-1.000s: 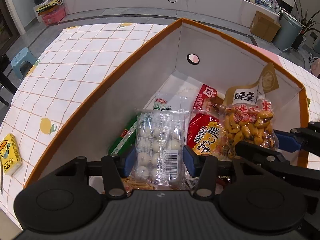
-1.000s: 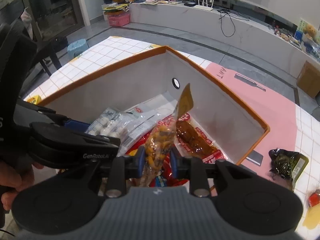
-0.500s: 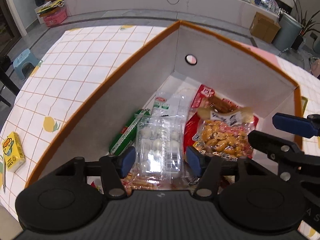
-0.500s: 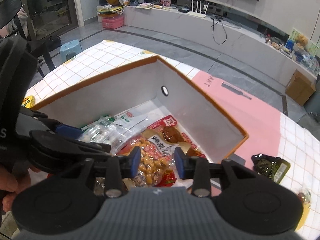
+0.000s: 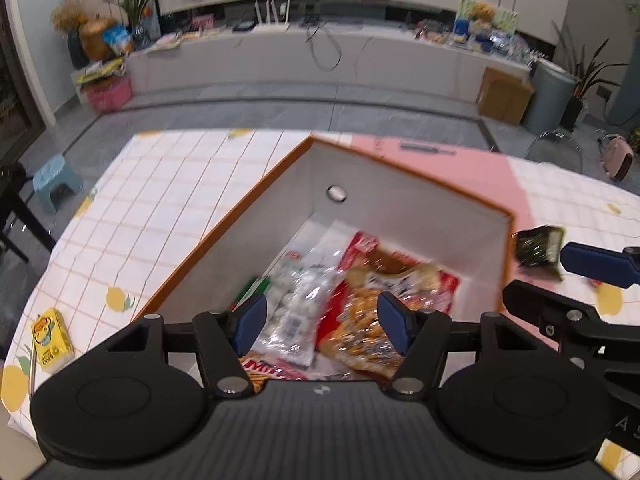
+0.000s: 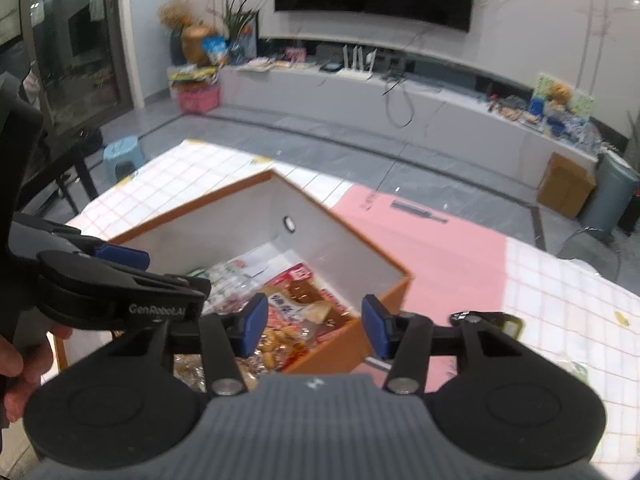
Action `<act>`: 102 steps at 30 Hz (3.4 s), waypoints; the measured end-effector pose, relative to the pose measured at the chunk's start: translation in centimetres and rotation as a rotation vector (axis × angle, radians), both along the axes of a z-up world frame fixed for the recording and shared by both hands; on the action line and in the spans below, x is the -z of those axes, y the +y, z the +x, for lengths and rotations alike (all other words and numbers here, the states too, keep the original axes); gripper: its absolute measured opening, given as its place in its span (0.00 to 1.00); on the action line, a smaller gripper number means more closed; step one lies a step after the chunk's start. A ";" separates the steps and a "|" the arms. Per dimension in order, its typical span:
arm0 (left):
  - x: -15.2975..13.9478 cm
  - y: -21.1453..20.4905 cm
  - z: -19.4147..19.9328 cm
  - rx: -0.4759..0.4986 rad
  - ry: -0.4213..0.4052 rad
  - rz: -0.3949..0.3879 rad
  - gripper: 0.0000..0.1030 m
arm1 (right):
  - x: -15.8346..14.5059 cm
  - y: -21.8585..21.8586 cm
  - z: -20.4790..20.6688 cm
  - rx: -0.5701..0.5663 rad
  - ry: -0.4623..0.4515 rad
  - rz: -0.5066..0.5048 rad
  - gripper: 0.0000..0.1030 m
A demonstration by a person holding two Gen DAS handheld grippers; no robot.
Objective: Organize snacks
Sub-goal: 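Move both tools back toward the green sausage and red candy, then grasp the dark green foil packet with the left tool while the right tool grasps the red candy, then lift the green packet and red candy and carry them over the box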
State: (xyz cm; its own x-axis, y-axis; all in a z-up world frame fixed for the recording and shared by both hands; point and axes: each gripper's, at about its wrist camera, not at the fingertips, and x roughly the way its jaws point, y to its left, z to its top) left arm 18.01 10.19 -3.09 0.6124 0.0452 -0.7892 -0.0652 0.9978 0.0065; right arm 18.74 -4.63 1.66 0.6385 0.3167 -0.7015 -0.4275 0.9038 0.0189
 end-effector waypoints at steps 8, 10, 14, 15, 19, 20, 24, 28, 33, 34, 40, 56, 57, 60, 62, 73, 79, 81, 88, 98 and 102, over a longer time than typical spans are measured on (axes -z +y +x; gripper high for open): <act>-2.6 -5.4 -2.7 0.119 -0.140 -0.014 0.72 | -1.6 -6.0 -4.7 0.106 -0.100 0.027 0.59; -2.7 -7.1 -3.3 0.161 -0.159 -0.026 0.72 | -1.4 -7.8 -5.9 0.155 -0.106 0.041 0.59; -2.0 -10.7 -4.0 0.254 -0.149 -0.058 0.72 | -0.2 -11.9 -8.3 0.285 -0.108 0.069 0.59; -1.7 -11.5 -4.1 0.274 -0.144 -0.063 0.72 | 0.3 -12.9 -8.8 0.316 -0.103 0.073 0.59; -0.1 -14.9 -4.4 0.326 -0.130 -0.073 0.72 | 2.3 -17.0 -10.1 0.440 -0.074 0.079 0.59; 0.3 -15.5 -4.3 0.337 -0.128 -0.088 0.72 | 2.8 -18.0 -10.3 0.466 -0.065 0.078 0.59; 2.0 -17.5 -3.2 0.341 -0.108 -0.133 0.72 | 4.5 -20.7 -10.2 0.517 -0.054 0.070 0.59; 3.6 -18.1 -0.9 0.306 -0.071 -0.156 0.72 | 6.0 -22.5 -8.8 0.516 -0.021 0.091 0.59; 5.1 -18.6 2.3 0.280 -0.062 -0.188 0.72 | 7.7 -23.2 -5.5 0.523 -0.012 0.044 0.59; 5.3 -18.8 2.9 0.275 -0.063 -0.185 0.72 | 8.0 -23.4 -4.7 0.525 -0.008 0.044 0.59; 7.7 -19.5 6.2 0.220 -0.052 -0.193 0.67 | 9.4 -23.9 0.1 0.534 0.007 0.043 0.59; 12.4 -19.9 11.5 0.117 -0.021 -0.230 0.69 | 13.9 -25.2 8.6 0.588 0.101 0.093 0.58; 12.5 -19.8 11.7 0.117 -0.017 -0.239 0.69 | 14.1 -25.2 9.0 0.592 0.110 0.098 0.58; 12.7 -19.9 12.0 0.128 -0.016 -0.245 0.71 | 14.8 -25.1 9.6 0.592 0.131 0.104 0.58; 12.7 -19.9 12.3 0.135 -0.012 -0.248 0.71 | 15.1 -25.0 9.9 0.590 0.140 0.109 0.58; 12.6 -21.0 12.3 0.150 -0.006 -0.173 0.84 | 15.1 -24.7 10.2 0.570 0.148 0.119 0.49; 12.7 -20.7 11.4 0.111 -0.003 -0.157 0.87 | 15.0 -24.7 9.4 0.556 0.146 0.120 0.43; 12.6 -20.7 11.4 0.113 0.002 -0.157 0.85 | 15.0 -24.6 9.0 0.551 0.146 0.118 0.43; 12.4 -21.1 10.8 0.154 -0.001 -0.191 0.60 | 14.9 -24.6 7.6 0.558 0.153 0.121 0.42; 10.9 -21.9 8.4 0.211 -0.017 -0.199 0.55 | 13.3 -25.0 3.4 0.626 0.158 0.173 0.40; 10.1 -22.4 6.5 0.215 -0.013 -0.196 0.54 | 12.8 -25.7 0.9 0.643 0.167 0.201 0.40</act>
